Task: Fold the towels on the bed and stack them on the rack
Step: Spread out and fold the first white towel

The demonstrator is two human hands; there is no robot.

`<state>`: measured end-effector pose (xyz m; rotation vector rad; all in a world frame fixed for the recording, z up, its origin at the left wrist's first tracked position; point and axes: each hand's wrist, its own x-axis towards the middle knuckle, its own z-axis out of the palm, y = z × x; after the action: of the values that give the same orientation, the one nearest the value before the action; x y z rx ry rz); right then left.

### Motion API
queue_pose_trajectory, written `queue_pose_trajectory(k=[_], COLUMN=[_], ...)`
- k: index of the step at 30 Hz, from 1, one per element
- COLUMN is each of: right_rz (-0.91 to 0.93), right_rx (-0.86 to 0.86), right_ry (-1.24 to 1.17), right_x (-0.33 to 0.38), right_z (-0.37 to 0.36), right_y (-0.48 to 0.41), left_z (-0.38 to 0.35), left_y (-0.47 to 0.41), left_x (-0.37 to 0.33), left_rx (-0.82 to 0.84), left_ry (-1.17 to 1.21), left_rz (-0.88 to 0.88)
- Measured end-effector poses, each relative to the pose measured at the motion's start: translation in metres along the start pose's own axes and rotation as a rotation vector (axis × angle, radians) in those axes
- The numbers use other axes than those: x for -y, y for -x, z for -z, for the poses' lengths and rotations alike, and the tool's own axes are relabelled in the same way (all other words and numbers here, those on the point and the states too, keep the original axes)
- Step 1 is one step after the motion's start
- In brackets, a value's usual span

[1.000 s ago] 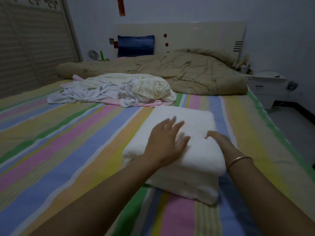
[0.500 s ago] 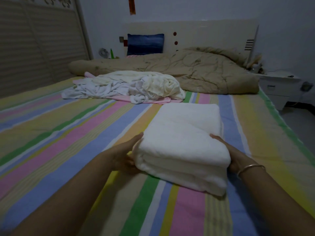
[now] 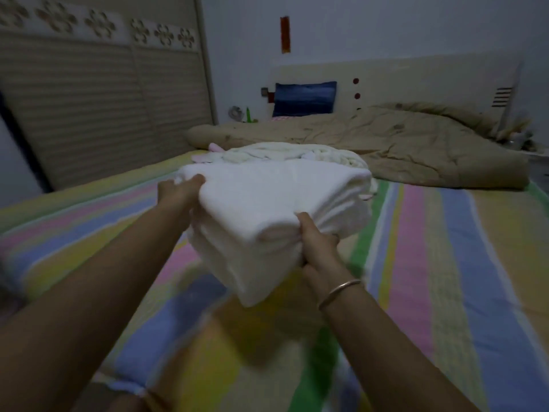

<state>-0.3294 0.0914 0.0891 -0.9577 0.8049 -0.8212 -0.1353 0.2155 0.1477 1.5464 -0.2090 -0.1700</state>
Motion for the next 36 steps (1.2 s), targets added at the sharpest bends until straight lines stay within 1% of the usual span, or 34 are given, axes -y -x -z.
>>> queue_pose_trajectory(k=[2,4,6,7,9,10,12,14,15,16,17,18,19,20,21,22,23,24,25,26,27,28,29,31,33,34,36], right_rz=[-0.032,-0.073,-0.115,-0.158,-0.206,-0.214,-0.217,-0.232,-0.229,-0.201,-0.122,0.028,0.236,0.475,0.720,0.952,1.138,1.235,1.213,1.114,0.983,0.852,0.739,0.569,0.386,0.290,0.103], right_rx=[0.002,0.013,0.001,-0.008,0.010,0.034,0.120,0.188,0.181,0.118,0.003,-0.122,-0.228,-0.283,-0.256,-0.168,-0.009,0.193,0.383,0.513,0.578,0.611,0.624,0.590,0.546,0.541,0.549], right_ry=[-0.038,-0.045,-0.023,0.005,0.160,0.233,0.233,0.261,0.285,0.315,0.383,0.482,0.574,0.666,0.813,0.999,1.202,1.396,1.575,1.725,1.812,1.845,1.849,1.832,1.772,1.711,1.537], right_x=[-0.018,-0.048,-0.092,-0.112,-0.141,-0.148,-0.149,-0.137,-0.129,-0.122,-0.113,-0.105,-0.096,-0.089,-0.085,-0.085,-0.085,-0.085,-0.086,-0.087,-0.087,-0.086,-0.083,-0.075,-0.068,-0.068,-0.069], right_z=[-0.046,-0.084,-0.104,-0.107,-0.102,-0.096,-0.086,-0.080,-0.078,-0.077,-0.076,-0.076,-0.079,-0.084,-0.091,-0.102,-0.112,-0.120,-0.127,-0.130,-0.131,-0.133,-0.131,-0.128,-0.125,-0.123,-0.117], right_y=[0.024,0.046,0.058,0.060,0.068,0.067,0.056,0.038,0.030,0.025,0.023,0.023,0.023,0.022,0.020,0.017,0.013,0.010,0.003,-0.006,-0.018,-0.030,-0.042,-0.063,-0.084,-0.096,-0.110], left_z=[0.037,0.073,0.100,0.102,0.097,0.090,0.077,0.071,0.070,0.073,0.074,0.077,0.078,0.078,0.078,0.078,0.076,0.076,0.076,0.076,0.077,0.079,0.081,0.085,0.085,0.086,0.093], left_y=[-0.022,-0.037,-0.041,-0.037,-0.017,-0.006,0.016,0.025,0.026,0.026,0.026,0.026,0.026,0.028,0.030,0.033,0.035,0.034,0.033,0.032,0.031,0.029,0.028,0.024,0.025,0.026,0.025], left_x=[-0.007,-0.011,-0.003,0.006,0.037,0.056,0.098,0.124,0.127,0.127,0.126,0.125,0.125,0.126,0.128,0.129,0.129,0.130,0.129,0.129,0.130,0.130,0.130,0.131,0.134,0.135,0.137], left_rx=[-0.114,-0.145,-0.105,-0.085,-0.076,-0.045,0.060,0.105,0.107,0.110,0.118,0.121,0.124,0.120,0.105,0.086,0.074,0.067,0.068,0.070,0.068,0.065,0.066,0.028,-0.099,-0.186,-0.318], left_ry=[-0.080,-0.280,-0.562,-0.703,-0.929,-0.998,-1.164,-1.276,-1.293,-1.295,-1.293,-1.284,-1.280,-1.279,-1.277,-1.279,-1.287,-1.294,-1.298,-1.295,-1.288,-1.284,-1.283,-1.259,-1.152,-1.061,-0.762], left_rz=[-0.072,-0.101,-0.103,-0.086,-0.098,-0.135,-0.184,-0.183,-0.184,-0.185,-0.185,-0.183,-0.185,-0.194,-0.200,-0.215,-0.230,-0.232,-0.230,-0.226,-0.226,-0.232,-0.235,-0.227,-0.168,-0.094,0.133])
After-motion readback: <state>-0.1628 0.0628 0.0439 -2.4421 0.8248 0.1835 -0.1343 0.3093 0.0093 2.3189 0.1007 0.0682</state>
